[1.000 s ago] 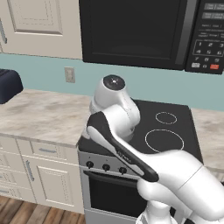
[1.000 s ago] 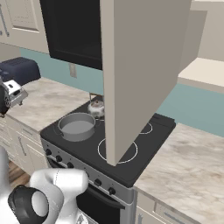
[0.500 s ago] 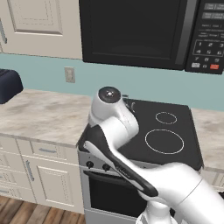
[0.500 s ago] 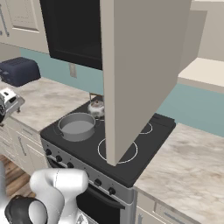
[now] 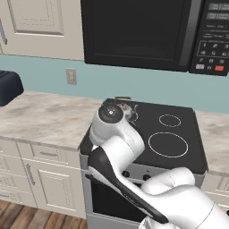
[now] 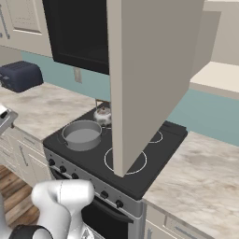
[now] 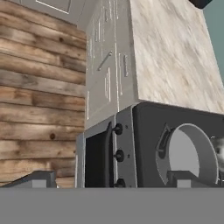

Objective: Pick the kettle from the cabinet and place it on a stove burner. Then pick the pot from the counter and place it on another stove burner. Finally, turn both burners on.

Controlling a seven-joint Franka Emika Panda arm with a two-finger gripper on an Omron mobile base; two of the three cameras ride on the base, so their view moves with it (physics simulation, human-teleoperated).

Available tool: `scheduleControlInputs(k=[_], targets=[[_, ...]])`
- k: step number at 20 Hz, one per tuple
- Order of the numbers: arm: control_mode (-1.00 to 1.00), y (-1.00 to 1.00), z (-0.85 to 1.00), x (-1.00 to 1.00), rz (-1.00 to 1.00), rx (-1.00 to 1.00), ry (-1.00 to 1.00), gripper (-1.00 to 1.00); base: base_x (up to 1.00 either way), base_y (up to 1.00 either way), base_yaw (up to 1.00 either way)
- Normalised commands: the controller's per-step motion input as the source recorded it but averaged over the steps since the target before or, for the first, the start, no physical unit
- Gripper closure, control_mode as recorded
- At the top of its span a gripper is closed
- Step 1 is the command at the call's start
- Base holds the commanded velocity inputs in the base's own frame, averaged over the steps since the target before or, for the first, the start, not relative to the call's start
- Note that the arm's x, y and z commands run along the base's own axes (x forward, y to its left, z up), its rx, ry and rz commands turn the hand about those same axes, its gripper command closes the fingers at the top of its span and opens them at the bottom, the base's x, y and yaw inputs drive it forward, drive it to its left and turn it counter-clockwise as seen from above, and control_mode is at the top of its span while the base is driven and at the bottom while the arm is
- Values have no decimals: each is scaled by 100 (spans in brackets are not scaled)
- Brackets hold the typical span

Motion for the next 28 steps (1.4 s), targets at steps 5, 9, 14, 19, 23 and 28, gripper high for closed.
scheduleControlInputs(k=[5, 9, 14, 19, 23, 28], targets=[[-100, 8, -2, -14, 5, -14, 0, -100, 0, 0, 0], [-100, 9, 0, -4, 4, -16, 0, -100, 0, 0, 0], [-100, 3, -7, 0, 5, -14, 0, -100, 0, 0, 0], [-100, 0, -32, 0, 6, -11, 3, -100, 0, 0, 0], [-100, 0, -37, 0, 10, -8, 0, -100, 0, 0, 0], [-100, -1, -28, 0, 12, -11, -4, -100, 0, 0, 0]])
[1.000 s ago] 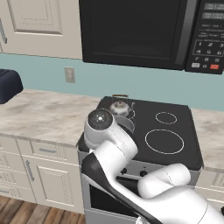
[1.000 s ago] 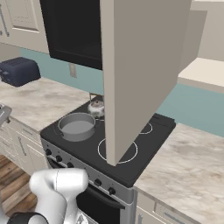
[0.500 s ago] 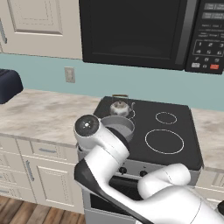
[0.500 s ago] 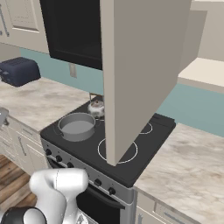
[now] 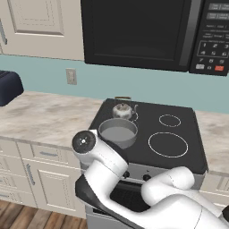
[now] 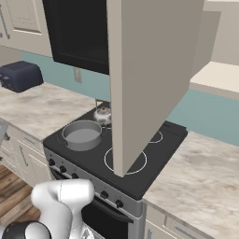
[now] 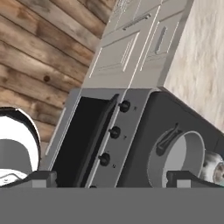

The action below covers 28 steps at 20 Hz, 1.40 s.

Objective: Pick the kettle from the cabinet and place it on a stove burner. Then pick the pot from the counter and place it on another stove burner. Finally, turn both burners on.

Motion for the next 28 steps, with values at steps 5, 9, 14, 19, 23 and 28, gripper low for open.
scheduleControlInputs(k=[5, 9, 14, 19, 23, 28], targets=[[-100, -1, -9, 0, 13, -15, -4, -100, 0, 0, 0], [-100, 0, -8, 5, 10, -15, -1, -100, 0, 0, 0], [-100, -1, -14, 12, 6, -16, 0, -100, 0, 0, 0], [-100, 0, -23, 10, 3, -17, 0, -100, 0, 0, 0], [-100, 0, -31, 9, 1, -16, 0, -100, 0, 0, 0], [-100, -2, -38, 10, 1, -18, -2, -100, 0, 0, 0]])
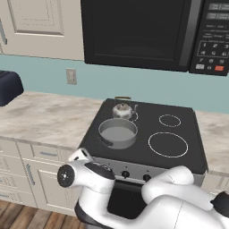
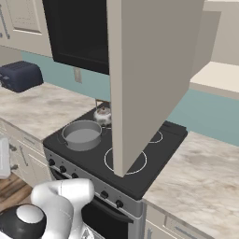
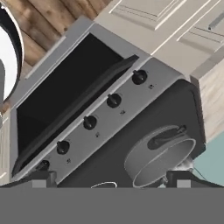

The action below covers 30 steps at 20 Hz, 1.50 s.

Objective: Pick the kettle from the cabinet and place it on a stove burner. Then pick the pot from the counter and place it on another stove burner. Finally, turn both burners on.

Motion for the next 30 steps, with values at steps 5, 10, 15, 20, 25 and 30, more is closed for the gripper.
scheduleControlInputs(k=[5, 10, 15, 20, 25, 30], targets=[[-100, -8, -44, 13, 2, -19, -8, -100, 0, 0, 0], [-100, -9, -48, 18, 2, -19, -9, -100, 0, 0, 0], [-100, -6, -42, 17, 0, -18, -7, -100, 0, 0, 0], [-100, 0, -23, 0, 0, -19, -3, -100, 0, 0, 0], [-100, 0, -6, 2, 0, -18, -6, -100, 0, 0, 0], [-100, 0, 0, 8, 0, -16, -3, -100, 0, 0, 0]])
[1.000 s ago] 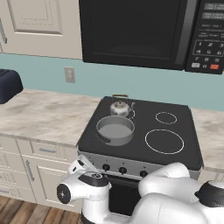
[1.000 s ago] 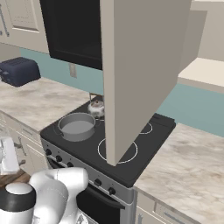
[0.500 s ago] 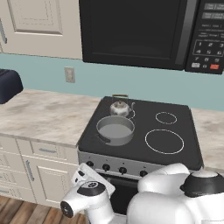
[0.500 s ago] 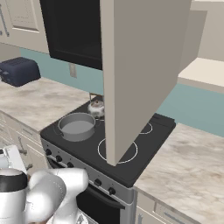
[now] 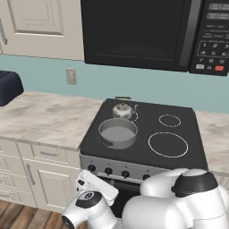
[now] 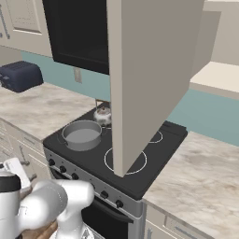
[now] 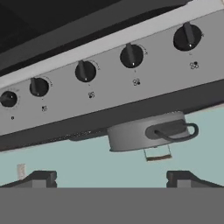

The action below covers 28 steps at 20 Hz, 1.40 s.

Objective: Pick the kettle from the cabinet and place it on a stove burner. Then pick the pot from the counter and place it on another stove burner. Finally, turn both burners on.

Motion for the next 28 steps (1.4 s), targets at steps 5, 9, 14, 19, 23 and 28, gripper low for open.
scheduleControlInputs(k=[5, 9, 14, 19, 23, 28], targets=[[-100, 0, 0, 19, 0, -11, 0, -100, 0, 0, 0], [-100, 0, 0, 27, 1, -7, 0, -100, 0, 0, 0], [-100, 0, -10, 28, 5, -7, 0, -100, 0, 0, 0], [-100, 0, -30, 26, 10, -5, 0, -100, 0, 0, 0], [-100, 0, -6, 16, 9, 0, 0, -100, 0, 0, 0], [-100, 0, -2, 2, 5, -1, -1, -100, 0, 0, 0]])
